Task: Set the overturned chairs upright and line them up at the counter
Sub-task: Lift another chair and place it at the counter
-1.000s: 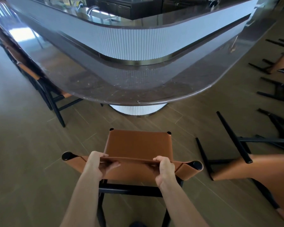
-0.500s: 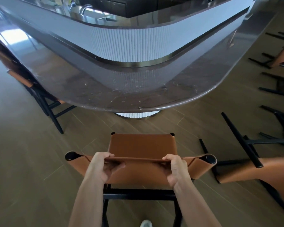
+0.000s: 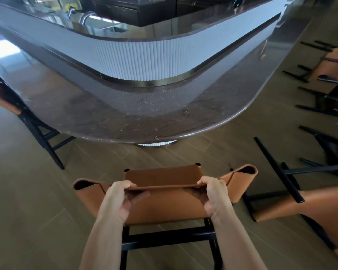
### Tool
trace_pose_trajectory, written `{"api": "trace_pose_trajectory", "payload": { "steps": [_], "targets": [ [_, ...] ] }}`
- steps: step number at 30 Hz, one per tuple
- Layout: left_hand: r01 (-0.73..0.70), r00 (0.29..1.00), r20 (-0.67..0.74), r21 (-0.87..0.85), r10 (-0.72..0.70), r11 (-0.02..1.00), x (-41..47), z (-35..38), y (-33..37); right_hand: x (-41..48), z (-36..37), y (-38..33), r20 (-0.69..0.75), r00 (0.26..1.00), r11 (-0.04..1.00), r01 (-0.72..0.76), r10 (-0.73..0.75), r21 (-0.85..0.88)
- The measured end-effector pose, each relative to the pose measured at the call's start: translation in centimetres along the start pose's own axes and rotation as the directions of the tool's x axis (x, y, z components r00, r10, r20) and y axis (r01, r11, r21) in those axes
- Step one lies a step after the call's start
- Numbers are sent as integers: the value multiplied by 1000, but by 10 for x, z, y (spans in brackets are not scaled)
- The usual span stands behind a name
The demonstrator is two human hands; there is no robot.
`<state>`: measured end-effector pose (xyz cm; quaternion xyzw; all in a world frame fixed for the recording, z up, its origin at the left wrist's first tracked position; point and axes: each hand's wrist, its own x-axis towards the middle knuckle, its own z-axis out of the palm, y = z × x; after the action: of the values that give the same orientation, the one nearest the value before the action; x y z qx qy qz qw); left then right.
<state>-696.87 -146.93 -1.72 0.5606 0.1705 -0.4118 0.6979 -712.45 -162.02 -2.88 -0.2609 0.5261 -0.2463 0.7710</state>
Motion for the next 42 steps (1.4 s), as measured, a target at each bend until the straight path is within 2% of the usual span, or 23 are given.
{"api": "trace_pose_trajectory", "payload": {
  "steps": [4,8,14,21,24,28,32,37,42],
  "targets": [
    [-36,999,-3,-4,36,999,-3,26,-2,6,-11,-21,-9,1000,1000,14,-14,-20],
    [-14,1000,-11,-55,13,998,-7,54,-15,18,-23,-48,10,999,997,37,-36,-63],
    [-49,998,-30,-107,46,993,-13,124,-30,44,-53,-113,33,999,983,11,-5,-182],
    [-104,994,-57,-148,96,984,-7,196,-34,76,-65,-183,77,997,971,37,-20,-237],
    [-113,993,-56,-158,105,981,9,215,-31,100,-58,-201,100,995,969,38,-14,-242],
    [-53,996,-86,-192,37,980,45,241,-22,145,-44,-220,79,996,961,51,-31,-271],
    [-80,996,-56,-156,72,985,76,276,-8,181,-28,-249,69,997,958,38,-19,-285],
    [-125,986,-136,-179,101,976,103,311,-1,217,-21,-280,81,995,947,80,-57,-311],
    [-182,967,-210,-176,143,968,124,333,-22,259,-38,-285,126,991,932,92,-50,-351]
  ]
}}
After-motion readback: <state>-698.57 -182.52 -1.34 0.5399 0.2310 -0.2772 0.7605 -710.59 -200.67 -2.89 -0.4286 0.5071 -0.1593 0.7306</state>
